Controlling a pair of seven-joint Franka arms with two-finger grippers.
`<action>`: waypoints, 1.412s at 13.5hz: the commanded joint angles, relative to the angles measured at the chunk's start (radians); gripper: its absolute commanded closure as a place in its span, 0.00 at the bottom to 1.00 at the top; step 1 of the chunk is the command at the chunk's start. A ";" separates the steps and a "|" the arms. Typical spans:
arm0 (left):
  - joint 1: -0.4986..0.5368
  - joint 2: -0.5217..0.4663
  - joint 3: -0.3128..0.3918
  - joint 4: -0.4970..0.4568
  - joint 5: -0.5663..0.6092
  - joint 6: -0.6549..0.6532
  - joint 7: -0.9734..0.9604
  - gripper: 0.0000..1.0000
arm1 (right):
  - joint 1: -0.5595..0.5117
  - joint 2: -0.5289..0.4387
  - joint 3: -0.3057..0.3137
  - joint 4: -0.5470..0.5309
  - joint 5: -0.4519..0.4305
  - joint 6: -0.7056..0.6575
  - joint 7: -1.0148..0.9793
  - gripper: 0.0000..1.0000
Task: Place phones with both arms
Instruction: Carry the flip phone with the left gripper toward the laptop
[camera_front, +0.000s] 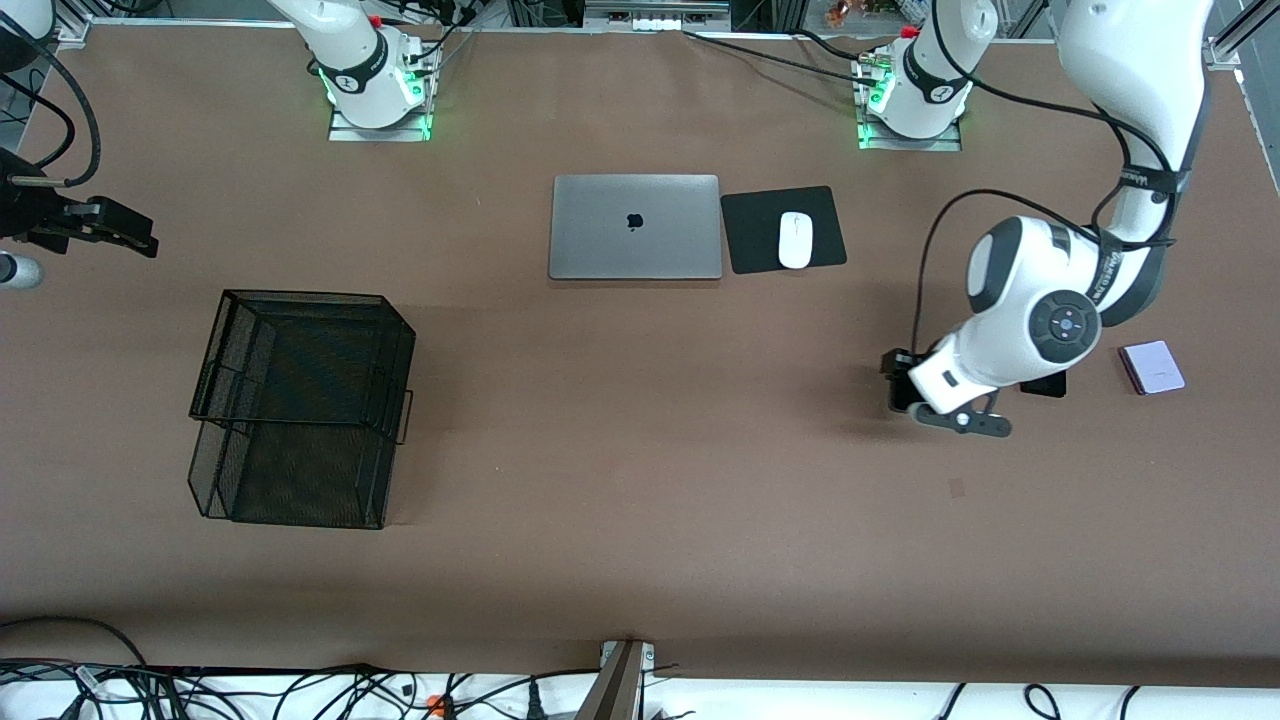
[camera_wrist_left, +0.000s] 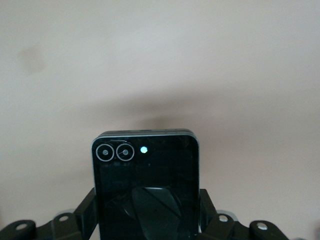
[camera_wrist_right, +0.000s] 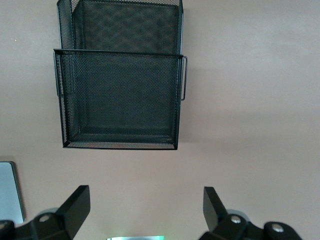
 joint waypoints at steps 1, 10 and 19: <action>-0.118 0.039 -0.026 0.092 0.010 -0.029 -0.100 0.55 | -0.018 -0.019 0.013 -0.008 0.016 -0.002 0.012 0.00; -0.558 0.442 -0.011 0.385 -0.068 0.372 -0.595 0.57 | -0.018 -0.019 0.013 -0.008 0.016 -0.001 0.012 0.00; -0.418 0.278 0.007 0.396 -0.064 -0.070 -0.606 0.00 | -0.013 -0.009 0.025 0.009 0.037 0.012 0.014 0.00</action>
